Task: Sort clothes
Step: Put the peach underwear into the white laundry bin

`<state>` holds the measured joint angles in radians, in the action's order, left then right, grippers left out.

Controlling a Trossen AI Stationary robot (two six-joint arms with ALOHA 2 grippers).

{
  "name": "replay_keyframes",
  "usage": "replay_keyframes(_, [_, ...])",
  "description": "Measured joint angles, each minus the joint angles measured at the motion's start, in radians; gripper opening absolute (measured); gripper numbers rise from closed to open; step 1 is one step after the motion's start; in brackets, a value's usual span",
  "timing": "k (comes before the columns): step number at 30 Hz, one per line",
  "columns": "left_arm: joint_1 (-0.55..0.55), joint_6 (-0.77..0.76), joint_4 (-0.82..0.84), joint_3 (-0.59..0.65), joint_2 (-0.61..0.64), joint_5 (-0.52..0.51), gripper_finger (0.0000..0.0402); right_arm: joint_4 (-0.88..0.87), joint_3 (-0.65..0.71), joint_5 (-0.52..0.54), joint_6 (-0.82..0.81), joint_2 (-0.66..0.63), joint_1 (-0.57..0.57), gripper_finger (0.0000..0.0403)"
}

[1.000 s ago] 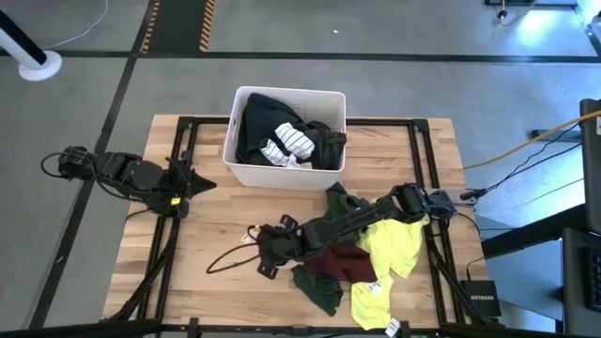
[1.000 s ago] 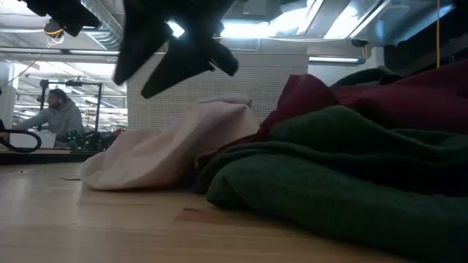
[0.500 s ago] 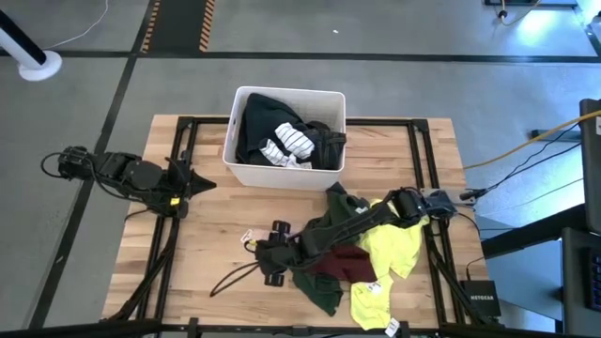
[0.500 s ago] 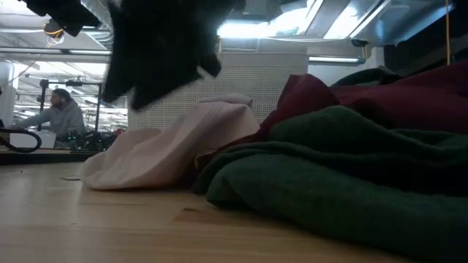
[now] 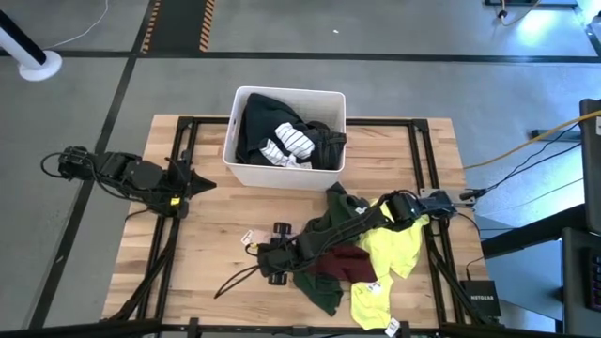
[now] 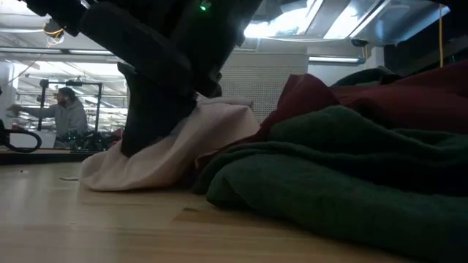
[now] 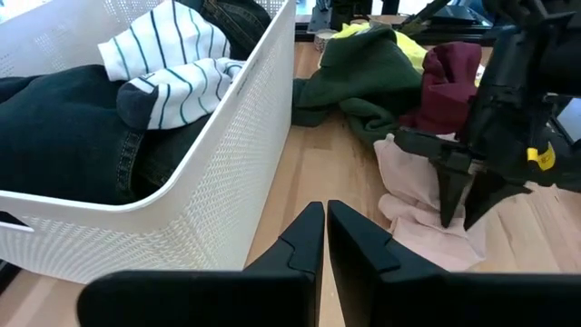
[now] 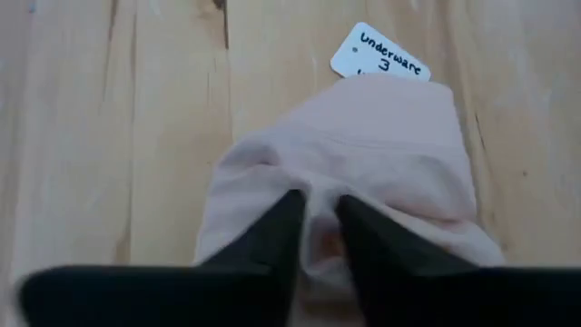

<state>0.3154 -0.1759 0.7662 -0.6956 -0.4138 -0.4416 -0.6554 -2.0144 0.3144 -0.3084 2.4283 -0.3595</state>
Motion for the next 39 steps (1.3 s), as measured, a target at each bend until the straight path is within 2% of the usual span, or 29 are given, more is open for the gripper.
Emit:
replay_keyframes(2, [0.000, 0.000, 0.001, 0.000, 0.000, 0.000, 0.0013, 0.002, 0.000, 0.000, 0.000, 0.000, 0.000, 0.0034])
replay_keyframes(4, [0.000, 0.000, 0.001, 0.000, 0.000, 0.000, 0.0013, 0.002, 0.000, 0.005, 0.002, 0.000, 0.000, 0.0013])
replay_keyframes(9, [0.000, 0.000, 0.001, 0.000, 0.000, 0.000, 0.0013, 0.000, 0.000, 0.047, -0.017, -0.030, -0.010, 0.0022])
replay_keyframes(12, [0.000, 0.000, 0.001, 0.000, 0.000, 0.000, 0.0013, 0.003, 0.000, 0.070, -0.017, -0.089, -0.015, 0.0008])
replay_keyframes(15, [0.000, 0.000, 0.001, 0.000, 0.000, 0.000, 0.0013, 0.004, -0.002, 0.103, -0.019, -0.150, -0.015, 0.0015])
replay_keyframes(18, [0.000, 0.000, 0.001, 0.000, 0.000, 0.000, 0.0013, 0.001, -0.001, 0.157, -0.016, -0.199, -0.013, 0.0020])
replay_keyframes(24, [0.000, 0.000, 0.000, 0.000, 0.000, 0.000, 0.0013, 0.007, -0.001, 0.263, 0.016, -0.312, 0.000, 0.0006])
replay_keyframes(29, [0.000, 0.000, 0.001, 0.000, 0.000, 0.000, 0.0013, 0.015, -0.001, 0.372, 0.041, -0.383, 0.024, 0.0017])
replay_keyframes(33, [0.000, 0.000, 0.000, 0.000, 0.000, 0.000, 0.0013, 0.045, -0.001, 0.479, 0.085, -0.434, 0.056, 0.0016])
replay_keyframes(39, [0.000, 0.000, 0.001, 0.000, 0.000, 0.000, 0.0013, 0.159, -0.001, 0.505, 0.212, -0.494, 0.128, 0.0011])
